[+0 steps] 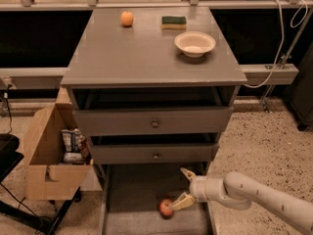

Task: Pick apple from bottom drawer and place on counter

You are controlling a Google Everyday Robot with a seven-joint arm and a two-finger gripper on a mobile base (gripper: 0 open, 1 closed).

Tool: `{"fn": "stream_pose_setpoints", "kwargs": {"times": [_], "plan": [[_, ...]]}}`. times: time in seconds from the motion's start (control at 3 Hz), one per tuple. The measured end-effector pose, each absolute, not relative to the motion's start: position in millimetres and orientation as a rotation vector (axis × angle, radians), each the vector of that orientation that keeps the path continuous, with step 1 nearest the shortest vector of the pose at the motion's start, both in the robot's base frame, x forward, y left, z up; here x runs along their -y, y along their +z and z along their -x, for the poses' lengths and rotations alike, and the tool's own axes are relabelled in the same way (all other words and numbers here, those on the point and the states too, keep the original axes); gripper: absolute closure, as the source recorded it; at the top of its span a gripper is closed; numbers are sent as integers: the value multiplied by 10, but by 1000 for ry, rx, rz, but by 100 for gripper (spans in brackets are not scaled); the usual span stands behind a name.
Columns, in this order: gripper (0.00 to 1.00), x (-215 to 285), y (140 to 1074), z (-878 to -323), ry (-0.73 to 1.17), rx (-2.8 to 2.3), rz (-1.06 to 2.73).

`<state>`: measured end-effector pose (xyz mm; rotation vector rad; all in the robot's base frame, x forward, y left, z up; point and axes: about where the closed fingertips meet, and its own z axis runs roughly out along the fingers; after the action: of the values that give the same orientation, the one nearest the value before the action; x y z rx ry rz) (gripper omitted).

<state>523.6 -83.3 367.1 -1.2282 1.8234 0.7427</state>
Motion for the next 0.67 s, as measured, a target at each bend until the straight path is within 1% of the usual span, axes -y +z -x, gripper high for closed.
{"fn": "stream_pose_setpoints", "kwargs": {"times": [0.67], "plan": [[0, 1427, 3012, -5286, 643, -1924, 1307]]}}
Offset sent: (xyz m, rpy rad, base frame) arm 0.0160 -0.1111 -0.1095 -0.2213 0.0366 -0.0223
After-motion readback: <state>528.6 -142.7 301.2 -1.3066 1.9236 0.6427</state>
